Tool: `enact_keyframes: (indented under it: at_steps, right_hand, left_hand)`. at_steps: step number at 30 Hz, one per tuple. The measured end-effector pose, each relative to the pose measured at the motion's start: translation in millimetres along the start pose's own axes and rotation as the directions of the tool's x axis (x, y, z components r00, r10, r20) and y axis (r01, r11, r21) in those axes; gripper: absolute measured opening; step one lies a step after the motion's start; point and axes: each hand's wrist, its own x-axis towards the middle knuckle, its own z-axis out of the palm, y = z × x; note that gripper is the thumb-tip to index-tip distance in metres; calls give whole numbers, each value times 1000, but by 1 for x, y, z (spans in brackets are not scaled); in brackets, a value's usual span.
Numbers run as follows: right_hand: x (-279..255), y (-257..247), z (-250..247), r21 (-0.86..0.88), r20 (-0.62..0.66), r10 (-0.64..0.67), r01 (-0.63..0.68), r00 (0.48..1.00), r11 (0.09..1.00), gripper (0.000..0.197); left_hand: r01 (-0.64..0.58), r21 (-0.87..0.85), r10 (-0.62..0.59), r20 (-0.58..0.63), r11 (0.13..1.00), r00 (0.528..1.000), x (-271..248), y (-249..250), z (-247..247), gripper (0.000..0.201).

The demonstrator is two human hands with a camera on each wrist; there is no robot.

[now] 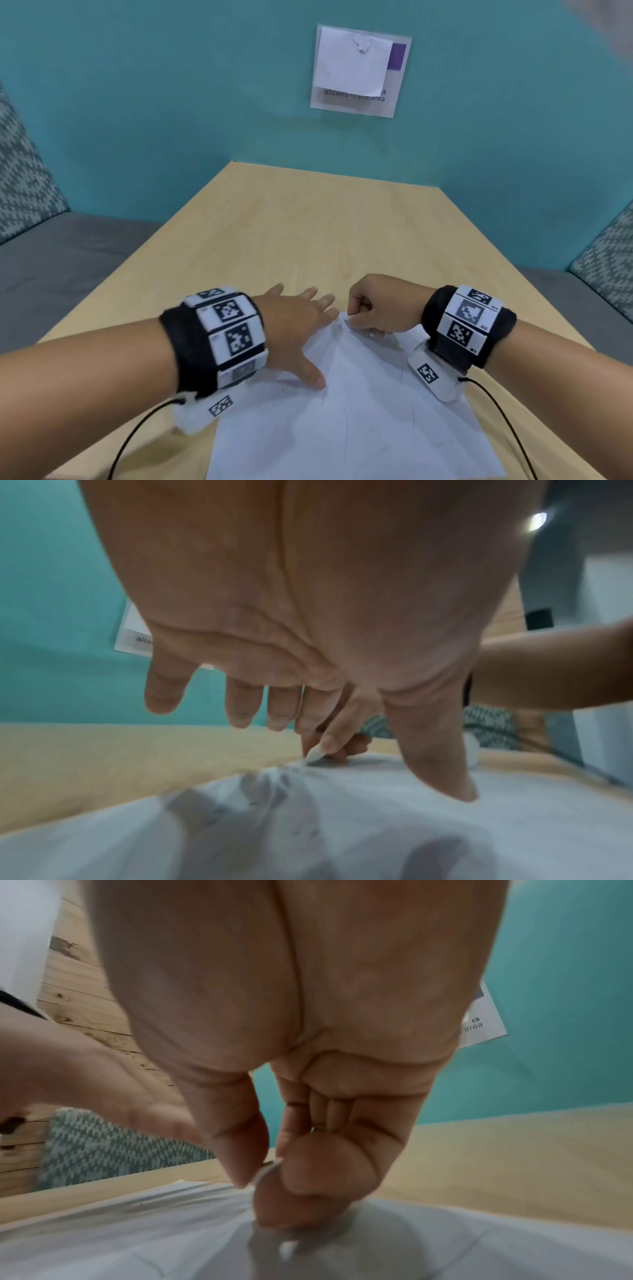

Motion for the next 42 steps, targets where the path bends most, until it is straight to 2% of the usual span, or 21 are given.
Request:
enact_keyframes:
  at_steps: [7,11,12,16,21,25,29,33,37,38,41,42]
  right_hand:
    - [2,-6,2,-88,22,-38,40,999,995,19]
    - [-12,-31,23,-98,125,-226,238,966,966,12]
    - [-11,-33,22,-124,130,-235,251,963,960,12]
    - [4,-22,4,-202,24,-142,144,990,969,14]
    - [-10,-40,24,-159,126,-251,269,960,950,15]
    - [0,-28,11,-161,27,-179,181,984,970,12]
    - [-11,-43,30,-110,133,-307,322,942,940,9]
    - [-1,-29,15,-159,44,-225,229,973,960,11]
    - [-12,-37,28,-130,115,-293,307,949,943,6]
    - [-10,-34,24,-153,105,-271,284,957,946,7]
    - [2,-13,4,-185,-24,-118,111,993,976,13]
    - [2,-9,4,-185,-43,-111,102,993,978,13]
  left_hand:
    - [-48,-11,48,12,999,999,29,-27,23,111]
    - [-66,-77,65,-22,995,998,36,-32,31,108]
    - [-64,-79,62,-28,995,998,36,-32,31,108]
    - [-40,-44,39,-6,998,999,34,-32,33,110]
    - [-14,-48,14,-5,999,1000,36,-32,36,104]
    - [6,-50,-6,7,999,1000,36,-30,35,106]
    - [4,-73,-2,26,997,1000,34,-27,31,93]
    - [24,-53,-22,35,998,999,33,-26,30,103]
    - [13,-78,-12,18,997,1000,31,-26,30,101]
    - [17,-68,-16,21,998,1000,30,-26,30,105]
    - [42,-14,-41,32,999,999,33,-26,33,114]
    - [45,-9,-45,31,999,999,33,-26,33,115]
